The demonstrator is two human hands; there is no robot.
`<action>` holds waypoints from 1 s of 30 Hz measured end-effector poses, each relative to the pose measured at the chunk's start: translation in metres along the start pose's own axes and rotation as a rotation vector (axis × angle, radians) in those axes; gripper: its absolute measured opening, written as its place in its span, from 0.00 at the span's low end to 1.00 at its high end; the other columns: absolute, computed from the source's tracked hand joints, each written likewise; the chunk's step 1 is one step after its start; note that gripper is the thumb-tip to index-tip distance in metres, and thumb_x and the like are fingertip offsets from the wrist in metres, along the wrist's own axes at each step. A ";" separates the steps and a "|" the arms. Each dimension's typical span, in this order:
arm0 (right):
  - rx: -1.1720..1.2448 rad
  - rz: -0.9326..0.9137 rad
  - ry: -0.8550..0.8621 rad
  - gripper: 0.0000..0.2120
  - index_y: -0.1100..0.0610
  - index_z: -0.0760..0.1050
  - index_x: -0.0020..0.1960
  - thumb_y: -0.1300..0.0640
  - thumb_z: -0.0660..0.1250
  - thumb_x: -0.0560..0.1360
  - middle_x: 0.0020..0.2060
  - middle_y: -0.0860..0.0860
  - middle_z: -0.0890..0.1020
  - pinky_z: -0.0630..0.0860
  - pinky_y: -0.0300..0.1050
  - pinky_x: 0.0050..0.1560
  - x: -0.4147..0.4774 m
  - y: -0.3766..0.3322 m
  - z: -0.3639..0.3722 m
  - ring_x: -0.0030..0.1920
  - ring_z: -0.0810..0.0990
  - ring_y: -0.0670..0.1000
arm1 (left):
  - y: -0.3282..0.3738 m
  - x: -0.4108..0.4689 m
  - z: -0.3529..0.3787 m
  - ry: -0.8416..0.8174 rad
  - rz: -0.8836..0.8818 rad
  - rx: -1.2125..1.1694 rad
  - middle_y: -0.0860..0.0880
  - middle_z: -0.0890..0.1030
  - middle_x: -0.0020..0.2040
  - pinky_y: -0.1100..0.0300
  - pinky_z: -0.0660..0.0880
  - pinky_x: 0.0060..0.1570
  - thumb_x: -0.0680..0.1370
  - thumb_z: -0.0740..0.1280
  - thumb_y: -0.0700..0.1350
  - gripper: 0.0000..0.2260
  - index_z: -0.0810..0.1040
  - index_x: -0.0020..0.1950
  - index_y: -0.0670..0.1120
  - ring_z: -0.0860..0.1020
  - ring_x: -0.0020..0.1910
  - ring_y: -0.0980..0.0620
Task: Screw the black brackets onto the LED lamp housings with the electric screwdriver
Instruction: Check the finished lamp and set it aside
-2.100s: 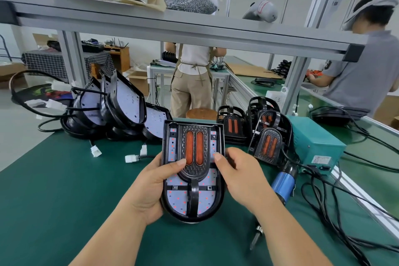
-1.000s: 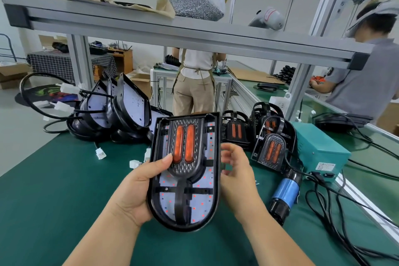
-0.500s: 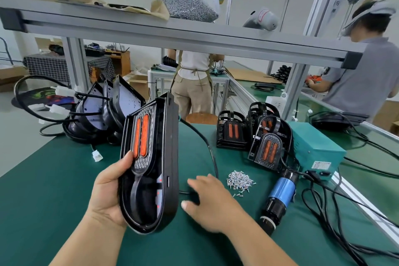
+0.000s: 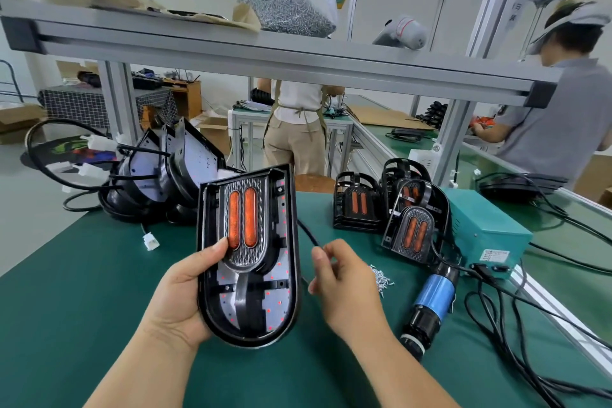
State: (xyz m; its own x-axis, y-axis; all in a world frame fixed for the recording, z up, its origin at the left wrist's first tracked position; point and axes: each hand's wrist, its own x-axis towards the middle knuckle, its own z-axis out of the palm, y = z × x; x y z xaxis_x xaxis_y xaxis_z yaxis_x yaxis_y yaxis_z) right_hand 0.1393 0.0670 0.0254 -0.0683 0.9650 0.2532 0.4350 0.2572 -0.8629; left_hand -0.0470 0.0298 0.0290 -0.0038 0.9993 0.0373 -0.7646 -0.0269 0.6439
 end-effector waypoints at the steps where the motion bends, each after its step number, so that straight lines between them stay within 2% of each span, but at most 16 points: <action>1: 0.160 0.080 -0.023 0.13 0.52 0.71 0.40 0.50 0.61 0.82 0.25 0.52 0.78 0.74 0.46 0.35 0.000 0.000 0.000 0.27 0.74 0.50 | -0.002 -0.001 0.002 -0.010 -0.010 0.009 0.39 0.86 0.41 0.48 0.82 0.33 0.68 0.65 0.44 0.13 0.87 0.38 0.38 0.86 0.38 0.42; 3: 0.495 0.218 -0.081 0.12 0.52 0.73 0.41 0.53 0.60 0.83 0.25 0.52 0.76 0.75 0.43 0.31 -0.002 -0.003 0.002 0.25 0.73 0.49 | -0.008 0.001 0.008 -0.021 -0.037 0.029 0.37 0.86 0.46 0.44 0.82 0.38 0.63 0.75 0.44 0.14 0.87 0.44 0.38 0.86 0.43 0.39; 5: 0.744 0.294 -0.101 0.13 0.55 0.75 0.41 0.56 0.61 0.83 0.31 0.54 0.78 0.75 0.41 0.30 -0.006 -0.007 0.005 0.28 0.75 0.51 | -0.016 0.003 0.014 0.007 -0.055 0.034 0.35 0.84 0.54 0.41 0.82 0.42 0.58 0.80 0.42 0.27 0.83 0.56 0.37 0.84 0.49 0.36; 7: 0.934 0.354 -0.103 0.13 0.57 0.78 0.41 0.60 0.61 0.83 0.36 0.56 0.83 0.78 0.42 0.33 -0.008 -0.010 0.008 0.33 0.79 0.53 | -0.024 0.005 0.017 0.044 -0.042 0.065 0.34 0.82 0.57 0.40 0.81 0.45 0.65 0.74 0.41 0.28 0.78 0.65 0.37 0.83 0.53 0.35; 10: 1.047 0.430 -0.088 0.12 0.59 0.78 0.43 0.62 0.60 0.82 0.39 0.57 0.85 0.78 0.46 0.40 -0.006 -0.011 0.006 0.35 0.81 0.54 | -0.028 0.010 0.018 0.159 0.100 0.190 0.36 0.84 0.55 0.42 0.82 0.49 0.68 0.71 0.40 0.22 0.80 0.61 0.39 0.84 0.51 0.38; 13: 1.066 0.454 -0.083 0.12 0.59 0.78 0.44 0.61 0.60 0.82 0.40 0.58 0.85 0.77 0.48 0.42 -0.004 -0.010 0.006 0.37 0.81 0.55 | -0.025 0.013 0.018 0.190 0.247 0.360 0.36 0.80 0.62 0.41 0.76 0.62 0.66 0.77 0.39 0.18 0.84 0.55 0.42 0.80 0.60 0.39; 14: 1.067 0.458 -0.085 0.12 0.59 0.79 0.44 0.61 0.60 0.82 0.40 0.58 0.85 0.77 0.48 0.42 -0.004 -0.010 0.007 0.37 0.81 0.55 | -0.025 0.013 0.018 0.200 0.248 0.344 0.37 0.80 0.63 0.41 0.76 0.62 0.65 0.77 0.39 0.18 0.84 0.55 0.44 0.80 0.60 0.39; 17: 1.086 0.471 -0.087 0.12 0.59 0.79 0.44 0.60 0.60 0.83 0.41 0.58 0.85 0.80 0.46 0.40 -0.003 -0.011 0.006 0.36 0.83 0.54 | -0.029 0.013 0.020 0.204 0.205 0.193 0.40 0.85 0.53 0.47 0.83 0.45 0.65 0.74 0.41 0.17 0.83 0.53 0.46 0.85 0.48 0.43; 18: 1.088 0.480 -0.090 0.11 0.59 0.78 0.45 0.59 0.60 0.83 0.40 0.57 0.85 0.80 0.45 0.37 -0.003 -0.011 0.005 0.36 0.83 0.54 | -0.030 0.012 0.021 0.212 0.203 0.176 0.40 0.86 0.52 0.48 0.83 0.42 0.65 0.73 0.41 0.18 0.82 0.55 0.46 0.86 0.47 0.43; 23: 0.890 0.503 -0.174 0.11 0.54 0.76 0.44 0.54 0.60 0.83 0.36 0.54 0.83 0.79 0.45 0.29 -0.004 -0.010 0.001 0.29 0.80 0.51 | -0.025 0.011 0.022 0.311 0.254 0.119 0.41 0.85 0.53 0.48 0.83 0.39 0.66 0.73 0.40 0.23 0.77 0.61 0.43 0.86 0.46 0.43; 26: 0.701 0.487 -0.187 0.11 0.56 0.78 0.45 0.55 0.60 0.83 0.31 0.51 0.82 0.77 0.40 0.27 -0.004 -0.008 -0.003 0.26 0.78 0.48 | -0.023 0.014 0.017 0.364 0.298 0.140 0.43 0.86 0.51 0.50 0.82 0.36 0.72 0.71 0.36 0.20 0.75 0.62 0.49 0.86 0.43 0.45; 29: 0.537 0.436 -0.207 0.15 0.57 0.80 0.43 0.52 0.61 0.83 0.29 0.50 0.80 0.76 0.39 0.29 -0.004 -0.005 -0.007 0.26 0.76 0.47 | -0.019 0.015 0.012 0.382 0.315 0.227 0.44 0.86 0.52 0.45 0.82 0.45 0.76 0.68 0.33 0.34 0.63 0.74 0.62 0.86 0.46 0.45; 30: 0.514 0.414 -0.212 0.16 0.56 0.80 0.43 0.49 0.61 0.83 0.31 0.51 0.81 0.77 0.40 0.30 -0.004 -0.005 -0.007 0.28 0.77 0.48 | -0.018 0.015 0.011 0.376 0.311 0.241 0.44 0.85 0.53 0.44 0.81 0.49 0.76 0.68 0.33 0.39 0.57 0.77 0.62 0.85 0.48 0.45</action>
State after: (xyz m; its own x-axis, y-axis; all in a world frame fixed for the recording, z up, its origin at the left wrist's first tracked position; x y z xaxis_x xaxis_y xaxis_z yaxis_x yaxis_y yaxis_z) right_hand 0.1434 0.0612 0.0317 -0.1854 0.9645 -0.1878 -0.0141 -0.1937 -0.9810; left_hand -0.0263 0.0453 0.0269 -0.4707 0.8823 0.0065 -0.5216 -0.2842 0.8045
